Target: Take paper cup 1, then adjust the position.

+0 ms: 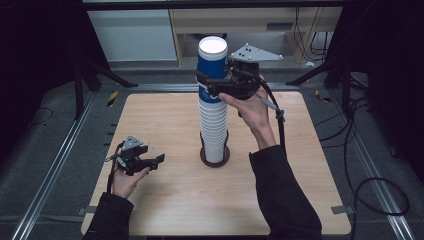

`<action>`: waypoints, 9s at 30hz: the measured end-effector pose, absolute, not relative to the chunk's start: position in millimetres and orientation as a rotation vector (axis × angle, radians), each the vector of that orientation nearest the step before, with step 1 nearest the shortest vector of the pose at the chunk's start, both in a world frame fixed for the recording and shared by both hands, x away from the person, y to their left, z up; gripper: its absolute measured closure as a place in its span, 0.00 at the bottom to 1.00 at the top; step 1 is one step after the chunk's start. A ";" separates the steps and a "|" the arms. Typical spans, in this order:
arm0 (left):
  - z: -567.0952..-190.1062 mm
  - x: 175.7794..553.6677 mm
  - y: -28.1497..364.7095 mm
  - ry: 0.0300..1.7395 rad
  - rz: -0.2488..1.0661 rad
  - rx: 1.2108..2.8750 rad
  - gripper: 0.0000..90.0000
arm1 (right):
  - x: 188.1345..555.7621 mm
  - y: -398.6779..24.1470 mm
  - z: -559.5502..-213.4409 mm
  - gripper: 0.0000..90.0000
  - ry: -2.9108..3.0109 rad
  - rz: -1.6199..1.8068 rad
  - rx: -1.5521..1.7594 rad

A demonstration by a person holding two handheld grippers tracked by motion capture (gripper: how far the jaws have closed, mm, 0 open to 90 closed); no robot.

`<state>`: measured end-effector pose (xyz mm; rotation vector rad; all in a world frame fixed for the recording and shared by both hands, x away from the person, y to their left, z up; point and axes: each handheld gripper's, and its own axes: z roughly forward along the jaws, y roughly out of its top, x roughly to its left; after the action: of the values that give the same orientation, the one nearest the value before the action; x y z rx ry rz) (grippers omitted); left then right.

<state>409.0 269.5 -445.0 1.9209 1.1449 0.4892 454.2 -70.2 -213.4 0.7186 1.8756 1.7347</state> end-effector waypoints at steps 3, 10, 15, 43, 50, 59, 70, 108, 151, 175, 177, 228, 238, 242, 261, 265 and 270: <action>-445.1 408.9 269.2 1.145 0.489 1.918 0.23 | 452.7 -70.5 -209.9 0.22 1.862 1.736 0.713; -444.4 408.8 270.6 1.146 0.489 1.910 0.23 | 447.8 -77.4 -197.4 0.23 1.823 1.762 0.697; -443.2 408.3 271.6 1.142 0.490 1.911 0.23 | 440.3 -86.4 -191.3 0.23 1.800 1.748 0.685; -435.4 403.7 267.9 1.096 0.464 1.904 0.23 | 393.7 -164.0 -259.2 0.22 1.889 1.657 0.691; -434.8 402.0 263.5 1.066 0.445 1.920 0.23 | 386.7 -171.6 -284.5 0.22 1.958 1.647 0.673; -434.2 399.1 254.3 1.013 0.420 1.960 0.23 | 381.0 -176.6 -321.3 0.22 2.061 1.613 0.655; -432.7 394.0 242.0 0.952 0.400 2.003 0.23 | 380.4 -177.8 -354.5 0.22 2.167 1.595 0.624; -420.5 381.9 224.7 0.808 0.340 2.061 0.23 | 371.1 -142.0 -404.1 0.22 2.500 1.343 0.376; -413.5 355.6 173.8 0.433 0.081 2.146 0.20 | 374.4 -72.3 -442.6 0.22 2.779 1.144 0.173; -423.2 354.6 153.4 0.403 0.063 2.235 0.27 | 366.4 -45.9 -449.6 0.22 2.790 1.097 0.064; -423.8 354.7 152.8 0.406 0.059 2.240 0.28 | 365.6 -45.2 -449.1 0.22 2.792 1.097 0.067; -403.1 363.2 184.4 0.434 0.028 1.980 0.29 | 380.8 -78.9 -433.0 0.07 2.658 1.500 0.328; -406.3 359.9 176.3 0.393 -0.003 1.999 0.29 | 378.5 -74.1 -436.8 0.13 2.698 1.572 0.267; -406.2 360.1 176.7 0.389 -0.006 1.998 0.29 | 378.3 -74.3 -437.6 0.15 2.702 1.583 0.257; -399.7 360.3 181.8 0.399 0.000 2.019 0.25 | 379.0 -79.1 -435.2 0.17 2.700 1.526 0.241; -400.6 361.1 182.0 0.399 0.001 2.080 0.22 | 379.9 -81.4 -435.4 0.17 2.696 1.490 0.247; -405.1 363.0 179.4 0.410 -0.004 2.156 0.20 | 379.0 -79.6 -437.3 0.17 2.716 1.418 0.223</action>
<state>363.0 179.4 -405.1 2.1555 0.4103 -0.0042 379.0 -79.6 -437.3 0.2233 2.7158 1.4184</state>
